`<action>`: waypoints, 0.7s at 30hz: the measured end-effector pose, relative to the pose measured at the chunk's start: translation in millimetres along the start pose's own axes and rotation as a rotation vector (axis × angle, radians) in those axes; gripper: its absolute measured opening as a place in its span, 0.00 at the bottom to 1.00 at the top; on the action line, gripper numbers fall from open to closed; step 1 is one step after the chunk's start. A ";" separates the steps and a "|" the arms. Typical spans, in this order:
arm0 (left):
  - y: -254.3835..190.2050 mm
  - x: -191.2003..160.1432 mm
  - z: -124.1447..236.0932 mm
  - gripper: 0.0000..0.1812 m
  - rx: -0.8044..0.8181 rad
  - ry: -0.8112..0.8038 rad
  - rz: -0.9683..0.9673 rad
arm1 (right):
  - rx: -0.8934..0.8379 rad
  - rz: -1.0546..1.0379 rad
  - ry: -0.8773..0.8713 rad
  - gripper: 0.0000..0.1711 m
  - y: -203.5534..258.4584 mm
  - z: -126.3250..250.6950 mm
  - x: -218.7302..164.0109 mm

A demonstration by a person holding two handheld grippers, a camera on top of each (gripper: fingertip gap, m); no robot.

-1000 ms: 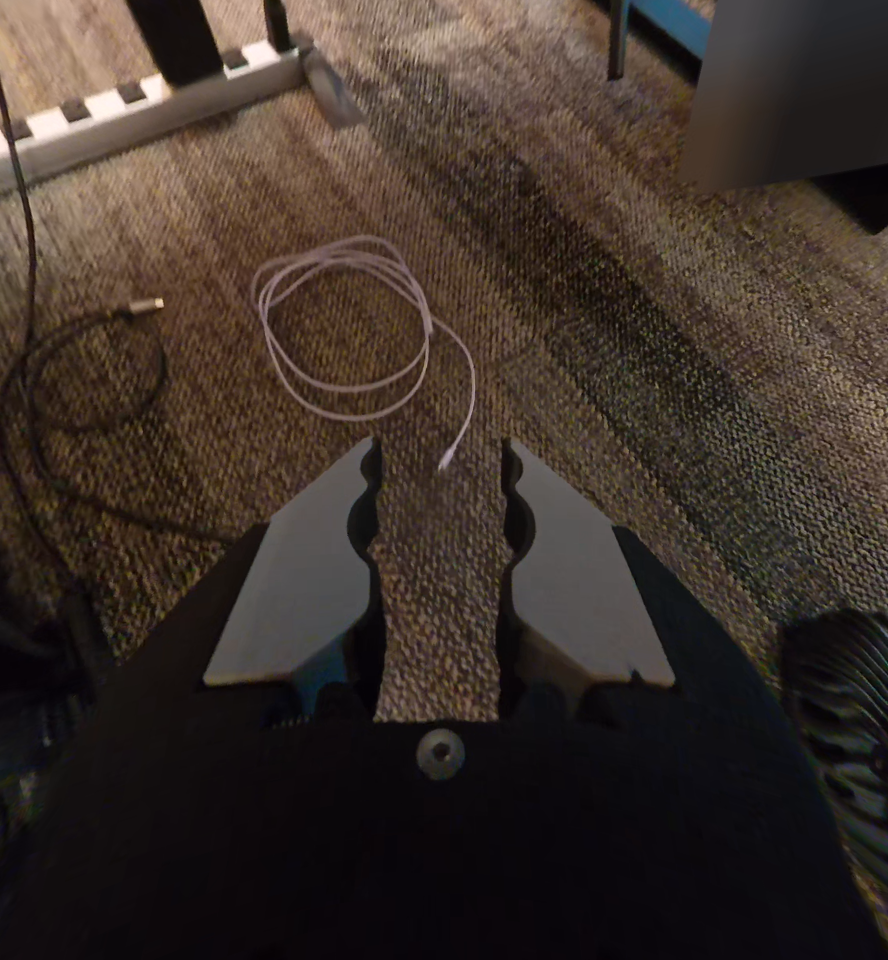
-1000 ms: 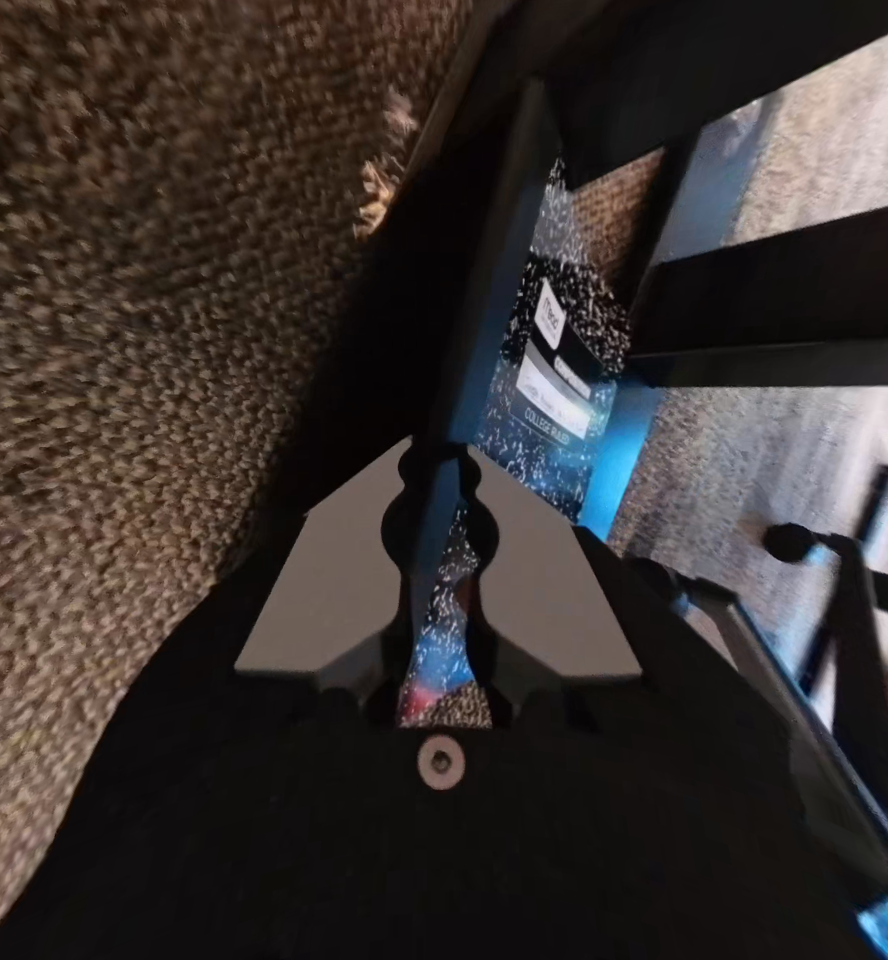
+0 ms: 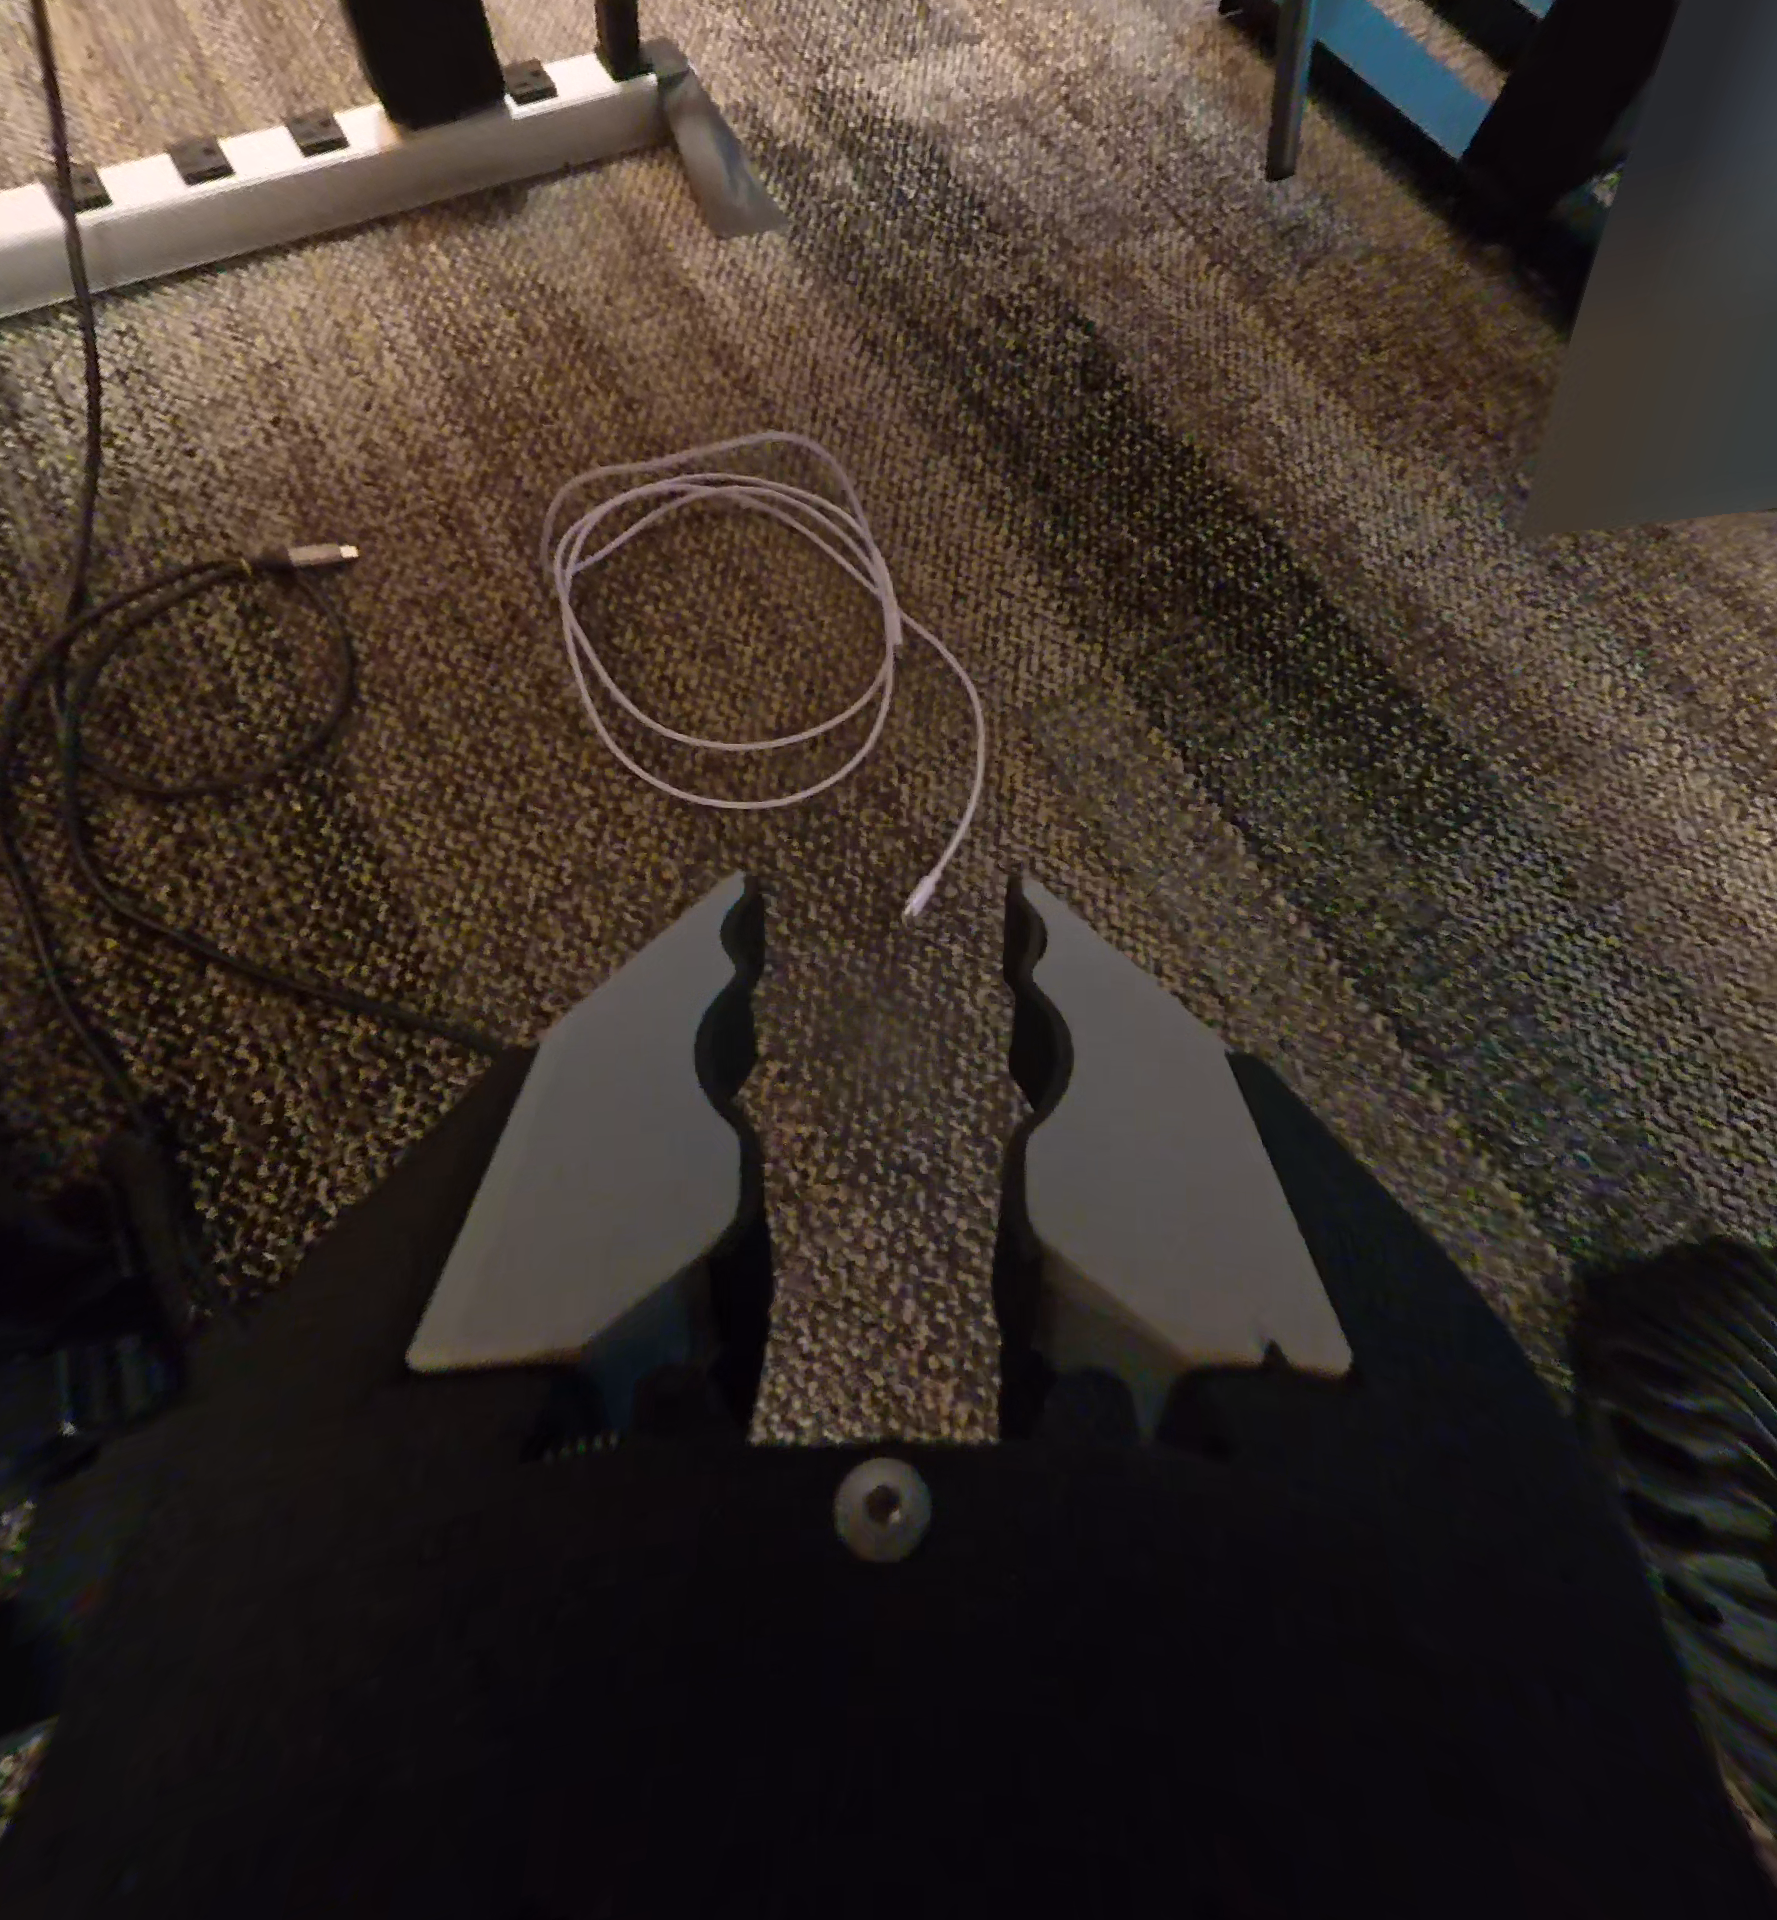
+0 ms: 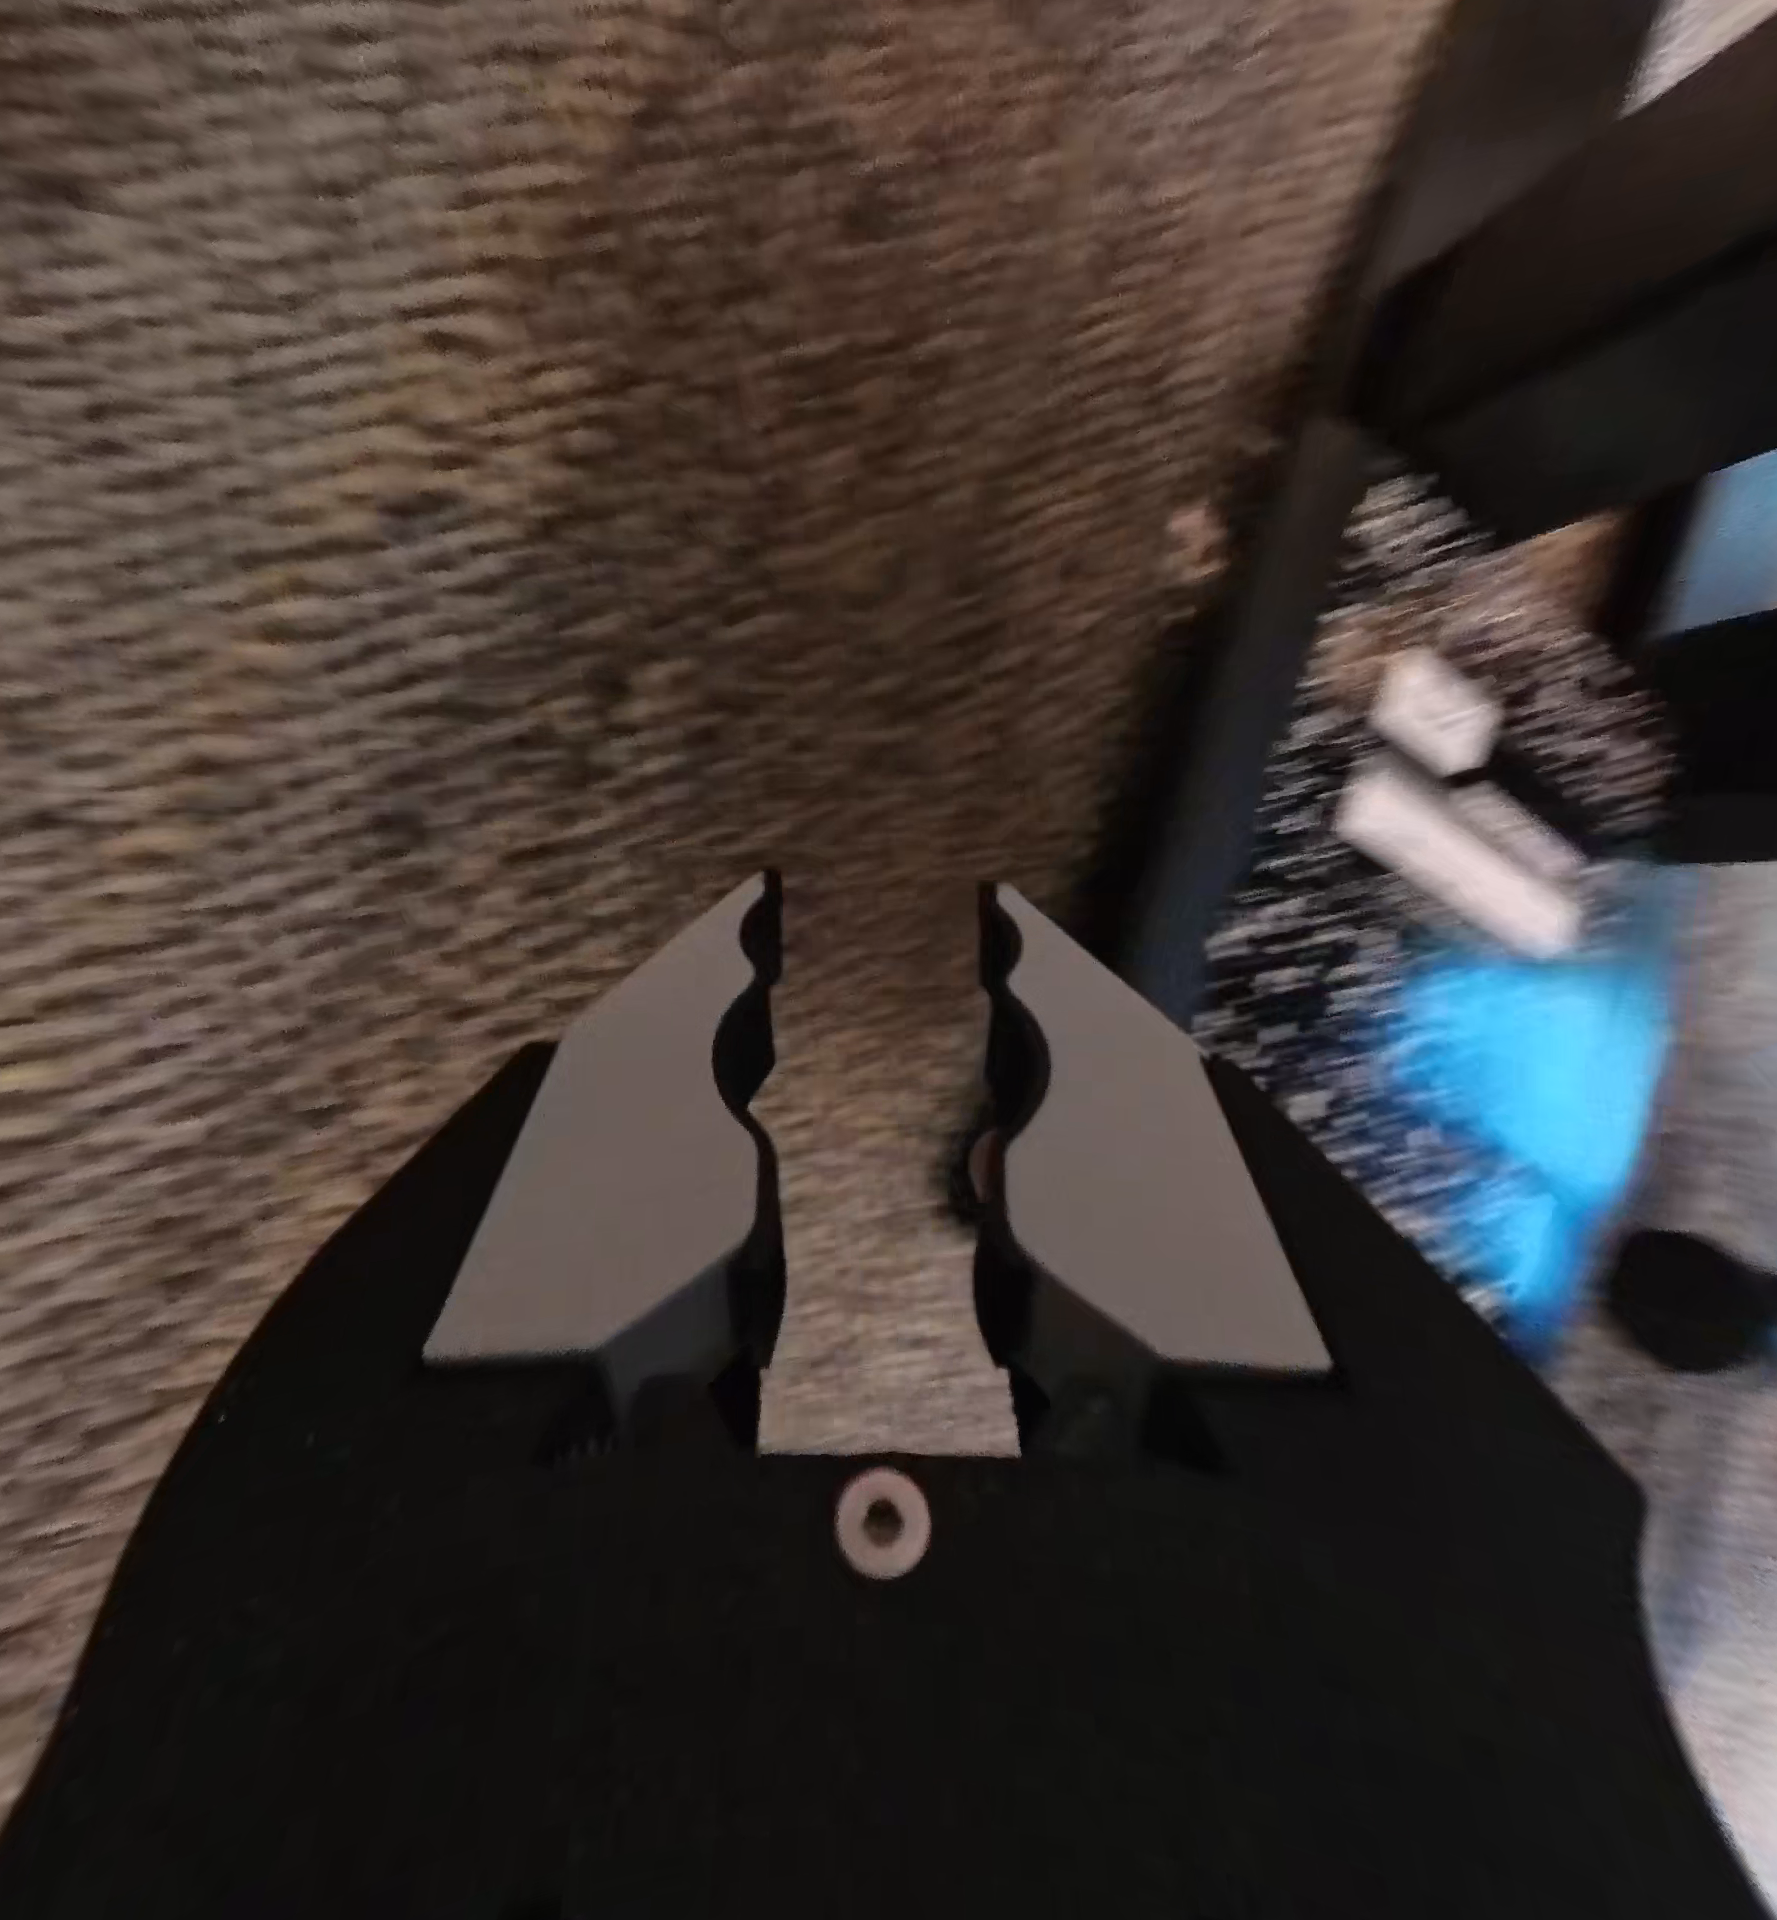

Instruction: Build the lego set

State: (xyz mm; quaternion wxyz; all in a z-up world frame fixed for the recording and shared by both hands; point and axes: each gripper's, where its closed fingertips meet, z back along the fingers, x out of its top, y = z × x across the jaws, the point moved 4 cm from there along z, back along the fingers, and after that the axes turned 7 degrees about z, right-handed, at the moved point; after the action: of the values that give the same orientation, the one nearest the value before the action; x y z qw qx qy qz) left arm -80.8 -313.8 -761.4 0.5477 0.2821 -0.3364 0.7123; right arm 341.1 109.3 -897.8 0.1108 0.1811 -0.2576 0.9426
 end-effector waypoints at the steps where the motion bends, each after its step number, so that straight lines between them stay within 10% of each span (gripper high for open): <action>1: 2.6 -0.2 -1.2 0.25 0.003 -0.003 0.003 | 0.023 -0.018 0.004 0.21 13.7 -0.5 -2.2; 11: 15.1 2.3 -21.0 0.25 0.006 -0.007 0.039 | 0.106 -0.223 0.022 0.31 83.4 25.8 -24.8; 21: -1.4 10.8 -31.1 0.25 -0.033 -0.017 0.008 | 0.266 -0.376 0.143 0.31 190.1 169.2 -106.5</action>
State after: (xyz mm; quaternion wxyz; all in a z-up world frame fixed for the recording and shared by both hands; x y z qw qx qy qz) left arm -83.1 -282.6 -771.9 0.5466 0.2776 -0.3537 0.7065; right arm 428.7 -152.1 -889.3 0.2774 0.1714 -0.0844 0.9416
